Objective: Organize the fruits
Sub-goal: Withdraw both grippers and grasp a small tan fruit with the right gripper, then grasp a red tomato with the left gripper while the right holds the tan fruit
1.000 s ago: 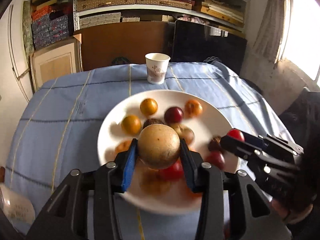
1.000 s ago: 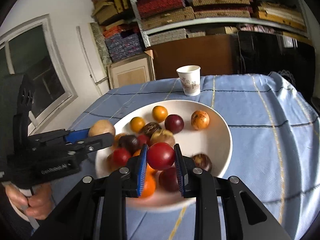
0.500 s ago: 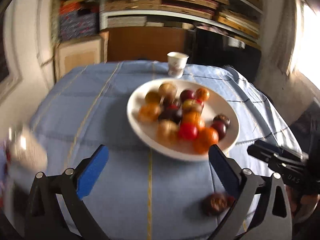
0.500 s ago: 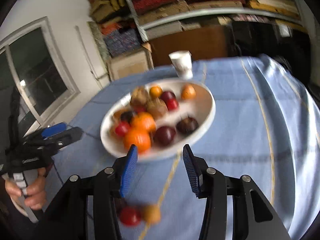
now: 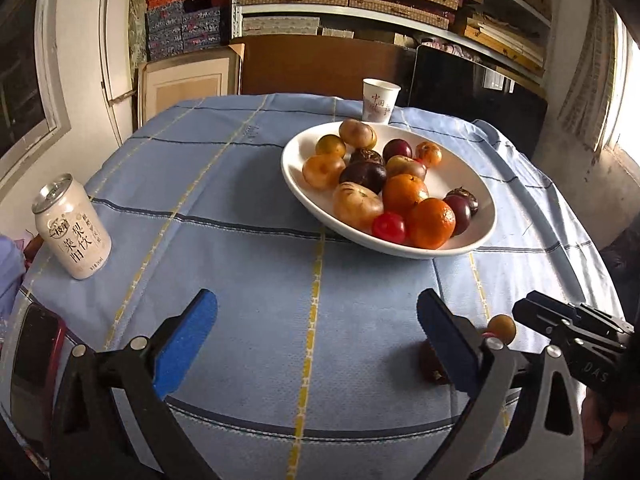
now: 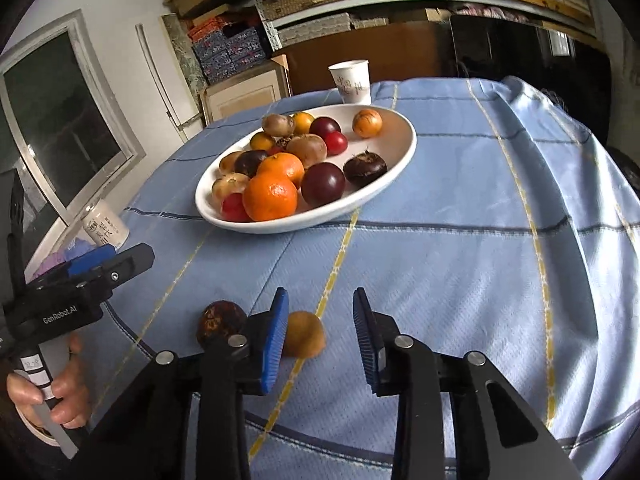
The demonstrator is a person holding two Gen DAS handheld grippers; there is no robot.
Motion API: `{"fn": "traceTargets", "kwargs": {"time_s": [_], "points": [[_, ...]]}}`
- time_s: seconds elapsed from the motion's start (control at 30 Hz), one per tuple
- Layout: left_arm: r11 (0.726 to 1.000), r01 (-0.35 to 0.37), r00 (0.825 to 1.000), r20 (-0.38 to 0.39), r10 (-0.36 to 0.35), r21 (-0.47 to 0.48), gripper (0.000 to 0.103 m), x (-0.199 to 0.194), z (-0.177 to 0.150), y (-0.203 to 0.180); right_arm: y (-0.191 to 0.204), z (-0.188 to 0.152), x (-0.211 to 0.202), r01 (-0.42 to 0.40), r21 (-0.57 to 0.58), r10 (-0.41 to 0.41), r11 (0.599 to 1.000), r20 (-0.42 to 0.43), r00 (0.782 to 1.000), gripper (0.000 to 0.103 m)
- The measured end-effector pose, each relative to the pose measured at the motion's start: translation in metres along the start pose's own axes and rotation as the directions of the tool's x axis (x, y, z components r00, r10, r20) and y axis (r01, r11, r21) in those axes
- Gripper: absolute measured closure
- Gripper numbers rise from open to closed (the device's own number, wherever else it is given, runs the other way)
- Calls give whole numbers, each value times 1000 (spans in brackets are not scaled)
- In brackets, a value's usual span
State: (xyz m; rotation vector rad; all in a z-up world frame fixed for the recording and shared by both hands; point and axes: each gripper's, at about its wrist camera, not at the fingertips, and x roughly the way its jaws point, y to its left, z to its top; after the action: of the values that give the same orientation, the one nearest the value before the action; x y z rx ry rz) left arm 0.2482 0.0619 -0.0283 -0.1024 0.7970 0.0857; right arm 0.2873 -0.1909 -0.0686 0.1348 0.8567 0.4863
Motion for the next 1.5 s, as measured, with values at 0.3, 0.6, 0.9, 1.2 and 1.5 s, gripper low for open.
{"fn": "traceTargets", "kwargs": {"time_s": [0.3, 0.6, 0.9, 1.2, 1.5], "points": [[999, 27, 999, -18, -28, -41, 5, 0, 1, 7, 3, -5, 7, -25, 0, 25, 1000, -65, 998, 70], [1000, 23, 1000, -4, -23, -6, 5, -3, 0, -2, 4, -8, 19, -69, 18, 70, 997, -88, 994, 71], [999, 45, 999, -9, -45, 26, 5, -3, -2, -9, -6, -5, 13, -159, 120, 170, 980, -84, 982, 76], [903, 147, 982, 53, -183, 405, 21, -23, -35, -84, -20, 6, -11, -117, 135, 119, 984, -9, 993, 76], [832, 270, 961, -81, -265, 485, 62, -1, -44, -106, -25, 6, -19, -113, 138, 114, 984, 3, 993, 75]]}}
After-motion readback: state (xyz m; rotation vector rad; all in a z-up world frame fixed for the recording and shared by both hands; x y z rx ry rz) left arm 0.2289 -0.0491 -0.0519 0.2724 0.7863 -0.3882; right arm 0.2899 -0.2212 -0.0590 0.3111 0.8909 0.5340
